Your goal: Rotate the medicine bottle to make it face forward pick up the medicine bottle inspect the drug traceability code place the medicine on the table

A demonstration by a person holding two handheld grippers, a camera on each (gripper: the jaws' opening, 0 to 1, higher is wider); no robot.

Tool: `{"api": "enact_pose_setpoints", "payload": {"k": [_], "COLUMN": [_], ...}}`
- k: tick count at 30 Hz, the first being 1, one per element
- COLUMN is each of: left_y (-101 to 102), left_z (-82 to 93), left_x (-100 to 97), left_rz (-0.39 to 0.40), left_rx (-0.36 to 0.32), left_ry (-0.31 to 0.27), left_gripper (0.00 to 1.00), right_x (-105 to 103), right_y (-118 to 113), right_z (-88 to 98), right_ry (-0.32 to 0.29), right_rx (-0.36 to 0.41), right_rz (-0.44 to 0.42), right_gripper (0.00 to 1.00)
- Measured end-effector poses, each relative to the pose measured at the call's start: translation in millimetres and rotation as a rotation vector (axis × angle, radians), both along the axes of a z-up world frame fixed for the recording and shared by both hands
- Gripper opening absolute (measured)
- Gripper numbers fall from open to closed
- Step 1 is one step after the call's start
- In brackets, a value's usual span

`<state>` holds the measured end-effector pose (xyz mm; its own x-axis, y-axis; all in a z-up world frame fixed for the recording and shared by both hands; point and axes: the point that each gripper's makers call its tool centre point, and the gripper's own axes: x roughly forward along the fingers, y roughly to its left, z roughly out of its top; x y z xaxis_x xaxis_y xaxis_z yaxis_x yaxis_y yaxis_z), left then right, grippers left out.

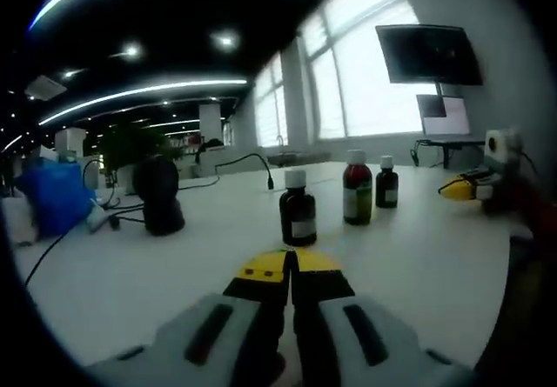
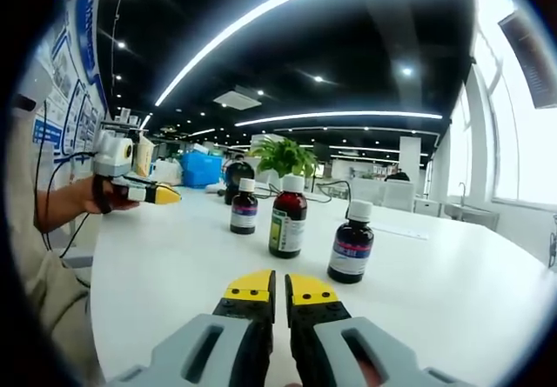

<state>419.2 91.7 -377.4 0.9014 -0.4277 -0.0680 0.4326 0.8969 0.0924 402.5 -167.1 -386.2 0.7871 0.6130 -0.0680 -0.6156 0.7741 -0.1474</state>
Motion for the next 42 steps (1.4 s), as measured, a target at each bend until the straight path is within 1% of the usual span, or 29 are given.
{"api": "enact_pose_setpoints", "payload": {"k": [3, 7, 12, 14, 15, 18, 20, 24, 29, 32, 35, 42], "left_y": [-3.7, -8.3, -10.9, -11.8, -10.7, -10.6, -14.6, -16.5, -16.1, -18.5, -18.4, -18.5], "left_z": [-2.7, -0.1, -7.4, -10.7, -10.8, -11.0, -11.7, -11.0, -10.6, -11.2, -11.3, -10.4], "left_x": [-2.0, -4.7, -2.9, -2.1, -0.8, -0.5, -3.4, -5.7, -4.7, -6.2, -6.3, -6.7], "left_rz": [-0.011, -0.035, -0.050, -0.072, -0.071, -0.078, -0.106, -0.115, -0.123, -0.141, -0.138, -0.141], "left_rx": [0.006, 0.017, 0.038, 0.007, 0.011, -0.007, 0.000, 0.022, 0.014, 0.015, 0.022, 0.016], "left_ry": [0.004, -0.016, 0.005, 0.023, 0.024, 0.031, 0.028, 0.006, 0.007, 0.008, 0.004, 0.000], "left_gripper": [0.00, 0.00, 0.00, 0.00, 0.00, 0.00, 0.00, 0.00, 0.00, 0.00, 0.00, 0.02], "right_x": [0.3, 1.0, 1.4, 1.7, 1.6, 1.5, 1.1, 1.3, 1.7, 1.9, 2.0, 1.6], "right_y": [-0.4, -1.0, -1.4, -2.1, -2.1, -2.0, -1.5, -1.2, -1.8, -1.9, -2.0, -1.6], "right_z": [-0.2, -0.4, -0.6, -0.4, -0.1, -0.1, -0.1, -0.3, -0.7, -0.8, -0.8, -0.7], "right_ry": [0.003, 0.004, 0.005, 0.005, 0.003, 0.001, 0.000, 0.001, -0.002, -0.001, 0.000, 0.000], "right_rx": [0.003, 0.002, 0.001, 0.002, 0.002, -0.001, -0.003, -0.003, -0.008, -0.008, -0.007, -0.006], "right_rz": [-0.002, -0.005, -0.007, -0.011, -0.011, -0.011, -0.007, -0.005, -0.012, -0.013, -0.013, -0.010], "right_gripper": [0.01, 0.01, 0.01, 0.01, 0.01, 0.01, 0.01, 0.01, 0.01, 0.01, 0.01, 0.01]}}
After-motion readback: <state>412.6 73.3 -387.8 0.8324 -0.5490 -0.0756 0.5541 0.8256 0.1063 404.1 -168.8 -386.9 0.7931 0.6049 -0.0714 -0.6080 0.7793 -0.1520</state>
